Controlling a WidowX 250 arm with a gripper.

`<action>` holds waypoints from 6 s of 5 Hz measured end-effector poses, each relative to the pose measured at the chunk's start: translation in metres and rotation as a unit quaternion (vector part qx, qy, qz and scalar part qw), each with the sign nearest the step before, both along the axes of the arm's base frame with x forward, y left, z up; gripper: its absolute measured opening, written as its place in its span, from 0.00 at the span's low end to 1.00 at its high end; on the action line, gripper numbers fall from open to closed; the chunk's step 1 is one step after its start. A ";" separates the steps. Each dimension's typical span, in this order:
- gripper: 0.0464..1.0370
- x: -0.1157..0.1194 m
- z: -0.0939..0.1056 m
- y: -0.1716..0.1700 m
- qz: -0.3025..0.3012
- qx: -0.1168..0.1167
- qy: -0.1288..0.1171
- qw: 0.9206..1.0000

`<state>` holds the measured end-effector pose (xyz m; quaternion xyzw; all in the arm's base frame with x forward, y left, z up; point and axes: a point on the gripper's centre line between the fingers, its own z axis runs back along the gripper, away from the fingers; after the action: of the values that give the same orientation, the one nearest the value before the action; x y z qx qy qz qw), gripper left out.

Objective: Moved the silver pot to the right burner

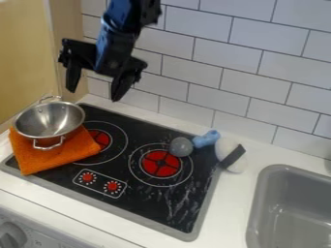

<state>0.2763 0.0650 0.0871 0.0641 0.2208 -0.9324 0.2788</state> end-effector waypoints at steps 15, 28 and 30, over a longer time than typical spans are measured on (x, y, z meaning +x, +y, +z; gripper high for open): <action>0.02 0.015 -0.036 -0.013 -0.010 0.004 0.066 0.998; 0.20 -0.018 -0.084 -0.165 -0.264 0.013 0.124 0.956; 0.77 -0.017 -0.083 -0.164 -0.261 0.018 0.120 0.958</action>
<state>0.2595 -0.0993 0.0041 0.0120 0.2453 -0.9694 -0.0043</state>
